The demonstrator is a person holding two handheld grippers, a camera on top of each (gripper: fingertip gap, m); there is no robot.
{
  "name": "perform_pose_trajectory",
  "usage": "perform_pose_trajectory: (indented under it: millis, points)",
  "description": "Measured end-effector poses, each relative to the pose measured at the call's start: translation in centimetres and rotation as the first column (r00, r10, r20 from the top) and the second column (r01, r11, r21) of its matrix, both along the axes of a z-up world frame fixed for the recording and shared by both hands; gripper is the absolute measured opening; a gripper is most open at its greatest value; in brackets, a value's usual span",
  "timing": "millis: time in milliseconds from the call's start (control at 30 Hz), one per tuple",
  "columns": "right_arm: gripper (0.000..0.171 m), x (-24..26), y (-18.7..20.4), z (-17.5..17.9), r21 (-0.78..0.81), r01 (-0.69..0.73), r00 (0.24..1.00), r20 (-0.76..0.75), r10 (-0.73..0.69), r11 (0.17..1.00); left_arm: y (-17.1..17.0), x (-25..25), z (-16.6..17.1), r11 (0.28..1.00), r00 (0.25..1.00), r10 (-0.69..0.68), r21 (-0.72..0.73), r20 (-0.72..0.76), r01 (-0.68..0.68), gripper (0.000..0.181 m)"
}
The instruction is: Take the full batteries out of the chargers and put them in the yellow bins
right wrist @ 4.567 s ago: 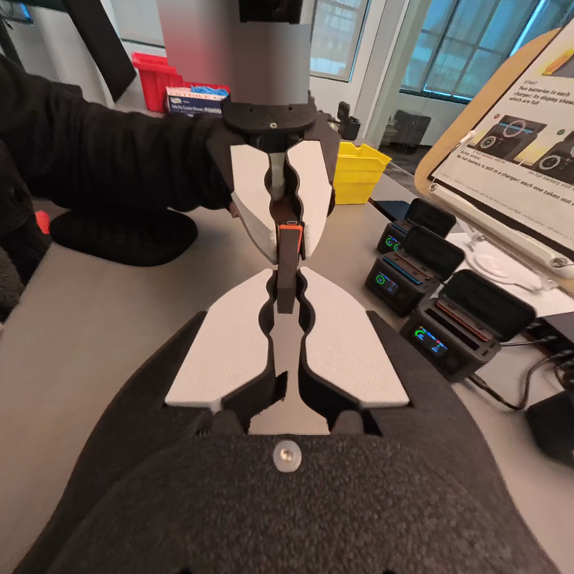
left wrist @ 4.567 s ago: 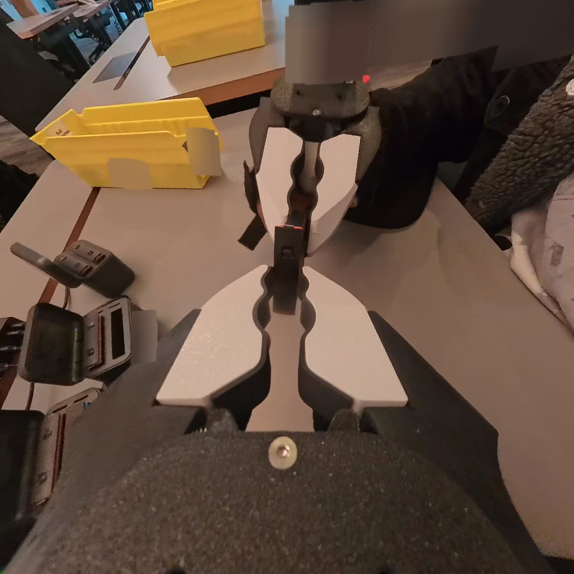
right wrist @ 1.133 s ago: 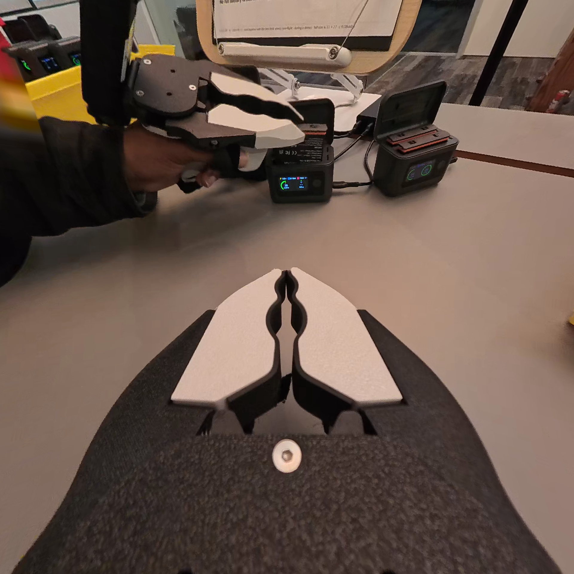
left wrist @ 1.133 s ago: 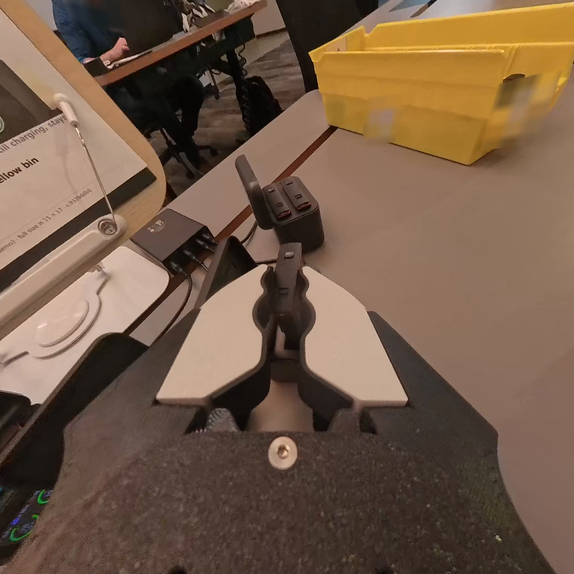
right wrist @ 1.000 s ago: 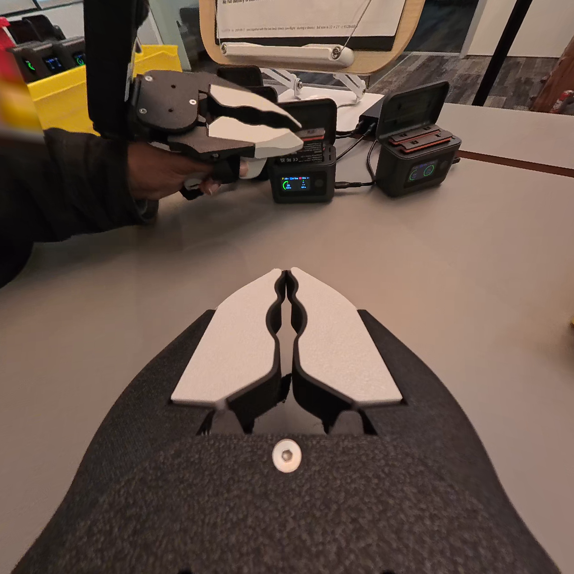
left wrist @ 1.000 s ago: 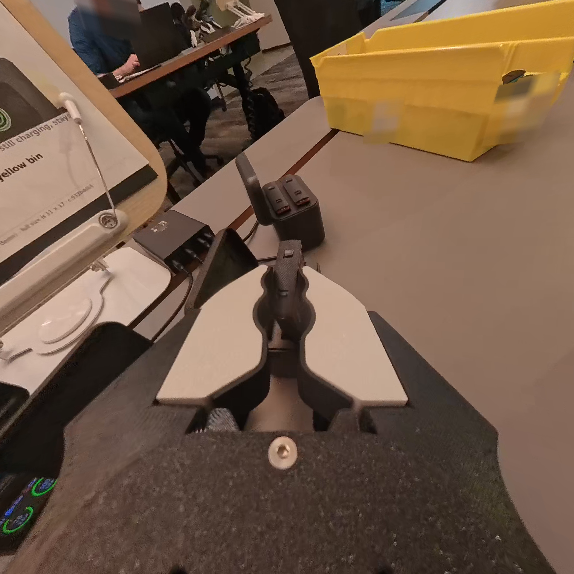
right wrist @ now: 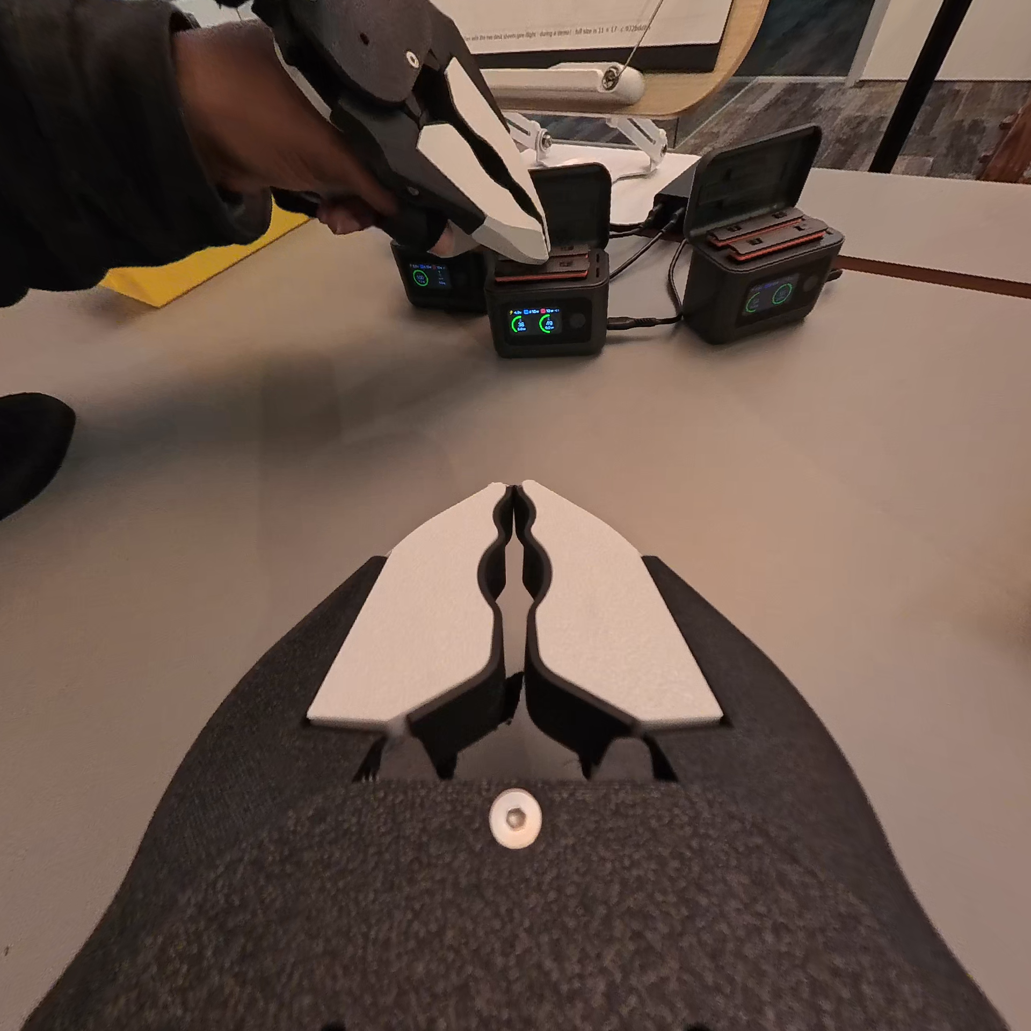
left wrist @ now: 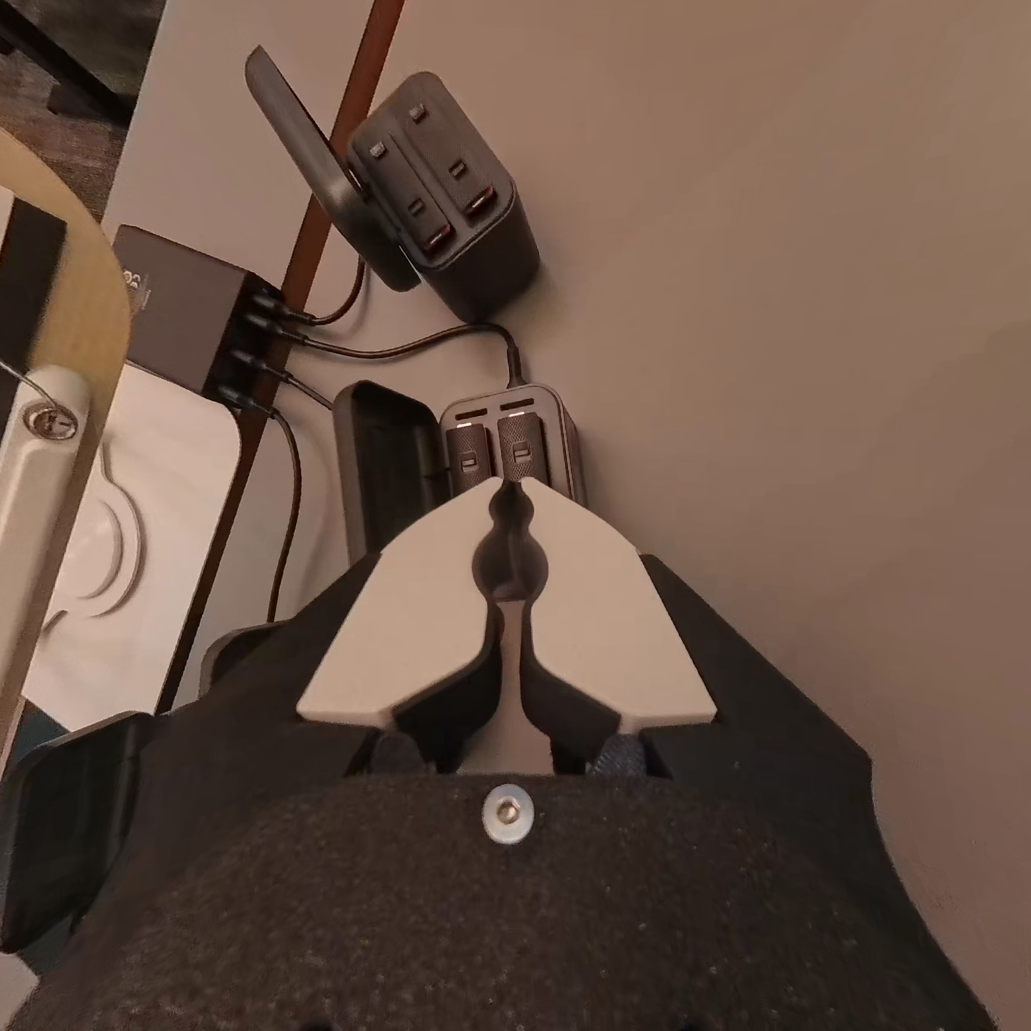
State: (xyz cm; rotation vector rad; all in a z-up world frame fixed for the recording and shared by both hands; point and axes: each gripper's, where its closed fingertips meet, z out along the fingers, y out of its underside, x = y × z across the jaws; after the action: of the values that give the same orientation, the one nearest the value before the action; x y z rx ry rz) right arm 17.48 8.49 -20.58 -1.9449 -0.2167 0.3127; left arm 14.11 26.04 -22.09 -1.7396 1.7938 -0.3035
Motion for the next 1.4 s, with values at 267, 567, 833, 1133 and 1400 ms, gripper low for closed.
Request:
perform_pose_trajectory:
  millis: [267,567,833,1133,1400]
  points:
    - [0.0,-0.2,0.0,0.0,0.0,-0.012,1.0,0.004,0.012,1.0,0.0,-0.2,-0.1,0.995,0.995,-0.037,0.089,-0.095,0.045,0.001]
    - [0.0,0.1,0.0,-0.1,0.005,0.002,1.0,0.011,-0.002,1.0,0.1,0.0,0.0,0.982,0.989,-0.091,0.153,-0.12,0.109,0.0]
    - [0.0,0.6,0.0,0.0,0.007,0.009,1.0,0.0,-0.009,1.0,-2.1,-0.1,2.2,0.989,0.994,-0.07,0.137,0.09,0.057,0.013]
    - [0.0,0.8,-0.1,0.3,0.017,-0.001,1.0,-0.012,0.001,1.0,-2.6,-11.4,7.4,0.991,0.958,0.062,0.1,0.281,-0.093,0.024]
    - [0.0,0.0,0.0,0.1,0.029,-0.047,0.999,0.013,0.046,0.998,5.1,-30.6,13.8,0.905,0.905,0.297,0.213,0.303,-0.369,0.03]
